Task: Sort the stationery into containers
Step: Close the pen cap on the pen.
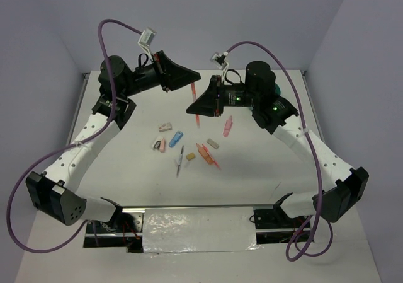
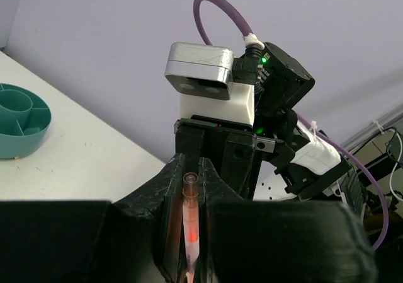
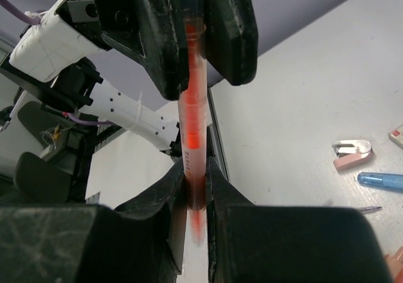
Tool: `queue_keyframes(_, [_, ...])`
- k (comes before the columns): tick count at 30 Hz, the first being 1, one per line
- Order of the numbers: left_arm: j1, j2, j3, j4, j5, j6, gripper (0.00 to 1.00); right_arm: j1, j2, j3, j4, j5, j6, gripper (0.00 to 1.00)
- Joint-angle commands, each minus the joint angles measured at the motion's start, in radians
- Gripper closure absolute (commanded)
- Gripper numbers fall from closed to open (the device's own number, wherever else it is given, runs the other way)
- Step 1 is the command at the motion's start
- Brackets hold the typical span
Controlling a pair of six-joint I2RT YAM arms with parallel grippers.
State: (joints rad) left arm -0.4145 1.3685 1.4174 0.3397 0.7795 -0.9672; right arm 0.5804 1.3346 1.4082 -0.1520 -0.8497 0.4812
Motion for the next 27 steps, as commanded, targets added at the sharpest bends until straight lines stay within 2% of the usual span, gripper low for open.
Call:
queue_keyframes(1, [-0.010,-0.039,-0.029,-0.015,0.030,0.018,1.00,-0.004,-0.003,0.109,0.045,0.020,-0.016,1.00])
queue_keyframes(6, [-0.059,-0.081,-0.092,-0.016,0.030,0.019,1.00,-0.028,0.077,0.286,-0.003,0.035,-0.042,1.00])
queue_keyframes(10, [-0.122,-0.111,-0.152,-0.011,0.026,0.018,1.00,-0.053,0.216,0.492,-0.081,0.038,-0.059,1.00])
queue_keyframes(11, [-0.136,-0.115,-0.159,-0.016,0.024,0.022,1.00,-0.056,0.244,0.599,-0.133,0.041,-0.073,1.00])
queue_keyframes(14, [-0.184,-0.129,-0.179,-0.031,0.007,0.039,1.00,-0.057,0.330,0.765,-0.214,0.047,-0.090,1.00])
queue_keyframes(15, [-0.187,-0.141,-0.184,-0.040,0.001,0.044,1.00,-0.057,0.333,0.764,-0.212,0.043,-0.086,1.00])
queue_keyframes(17, [-0.185,-0.154,-0.166,-0.070,-0.016,0.095,1.00,-0.051,0.304,0.655,-0.172,0.015,-0.095,1.00])
queue_keyframes(19, [-0.182,-0.131,-0.065,-0.169,0.001,0.149,1.00,-0.033,0.246,0.492,-0.141,0.014,-0.113,1.00])
queue_keyframes(22, [-0.184,-0.060,0.085,-0.212,0.105,0.194,1.00,-0.024,0.219,0.382,-0.106,0.000,-0.121,1.00])
queue_keyframes(24, [-0.187,-0.025,0.141,-0.193,0.165,0.182,1.00,-0.017,0.216,0.362,-0.093,-0.005,-0.116,1.00])
queue_keyframes(27, [-0.190,-0.013,0.152,-0.156,0.170,0.167,1.00,-0.007,0.203,0.321,-0.067,-0.011,-0.102,1.00])
